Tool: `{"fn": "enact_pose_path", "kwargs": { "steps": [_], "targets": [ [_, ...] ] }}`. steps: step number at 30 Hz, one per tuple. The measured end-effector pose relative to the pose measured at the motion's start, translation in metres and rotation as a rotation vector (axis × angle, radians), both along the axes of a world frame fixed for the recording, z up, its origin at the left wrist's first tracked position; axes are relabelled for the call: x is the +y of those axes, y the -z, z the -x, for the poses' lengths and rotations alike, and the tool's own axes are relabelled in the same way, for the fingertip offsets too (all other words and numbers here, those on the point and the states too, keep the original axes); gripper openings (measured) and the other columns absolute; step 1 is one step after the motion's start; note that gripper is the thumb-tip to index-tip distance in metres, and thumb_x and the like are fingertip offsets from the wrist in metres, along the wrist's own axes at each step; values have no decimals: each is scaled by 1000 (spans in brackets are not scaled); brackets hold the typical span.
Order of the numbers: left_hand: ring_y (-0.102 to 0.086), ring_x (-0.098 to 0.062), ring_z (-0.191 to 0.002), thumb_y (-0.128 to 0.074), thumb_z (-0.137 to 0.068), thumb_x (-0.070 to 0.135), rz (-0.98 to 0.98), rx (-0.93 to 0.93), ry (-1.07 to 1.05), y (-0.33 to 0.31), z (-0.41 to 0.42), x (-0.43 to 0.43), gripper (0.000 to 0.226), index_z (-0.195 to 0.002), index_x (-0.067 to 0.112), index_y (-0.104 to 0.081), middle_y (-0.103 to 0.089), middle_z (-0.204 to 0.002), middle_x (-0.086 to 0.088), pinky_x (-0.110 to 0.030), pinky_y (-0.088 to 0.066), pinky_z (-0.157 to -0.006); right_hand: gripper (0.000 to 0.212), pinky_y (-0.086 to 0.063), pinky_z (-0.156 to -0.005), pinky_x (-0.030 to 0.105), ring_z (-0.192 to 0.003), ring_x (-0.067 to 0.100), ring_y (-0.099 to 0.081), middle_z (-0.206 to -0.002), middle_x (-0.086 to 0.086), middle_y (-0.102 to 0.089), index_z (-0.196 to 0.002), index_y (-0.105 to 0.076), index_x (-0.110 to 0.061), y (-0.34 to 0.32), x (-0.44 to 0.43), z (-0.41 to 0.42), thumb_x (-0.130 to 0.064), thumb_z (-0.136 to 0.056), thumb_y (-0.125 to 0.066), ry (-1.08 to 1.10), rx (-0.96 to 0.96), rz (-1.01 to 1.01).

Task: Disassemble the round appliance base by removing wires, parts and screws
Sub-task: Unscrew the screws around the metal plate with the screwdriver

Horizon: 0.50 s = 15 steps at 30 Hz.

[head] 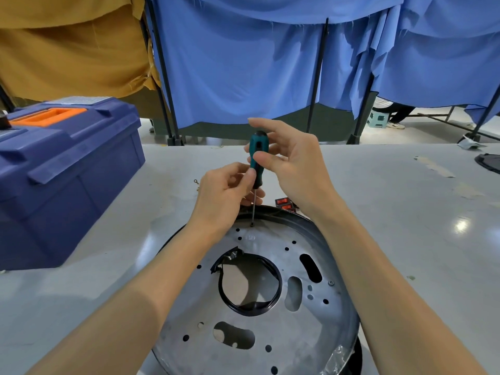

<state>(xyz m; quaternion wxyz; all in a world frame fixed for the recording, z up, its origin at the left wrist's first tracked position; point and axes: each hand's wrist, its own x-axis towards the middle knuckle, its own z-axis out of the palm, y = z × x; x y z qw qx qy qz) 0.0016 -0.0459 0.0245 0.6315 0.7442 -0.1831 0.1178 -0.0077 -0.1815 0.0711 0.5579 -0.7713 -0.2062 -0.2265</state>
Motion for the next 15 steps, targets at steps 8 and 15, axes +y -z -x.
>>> {"fn": "enact_pose_path", "kwargs": {
  "steps": [8, 15],
  "targets": [
    [-71, -20, -67, -64, -91, 14, -67, -47, -25, 1, -2, -1, 7, -98, 14, -64, -71, -70, -3, -34, -59, -71, 38, -54, -76, 25, -88, 15, -61, -101, -4, -62, -119, -64, -22, 3, 4, 2, -18, -83, -75, 15, -3, 59],
    [-72, -19, -72, -49, -99, 5, -41, 26, 38, 1, -3, -1, 17, -103, 10, -65, -72, -70, 1, -38, -59, -77, 39, -56, -86, 37, -90, 18, -68, -96, 8, -68, -117, -59, -8, 0, 2, 2, 8, -83, -65, -30, 19, -6]
  ]
}}
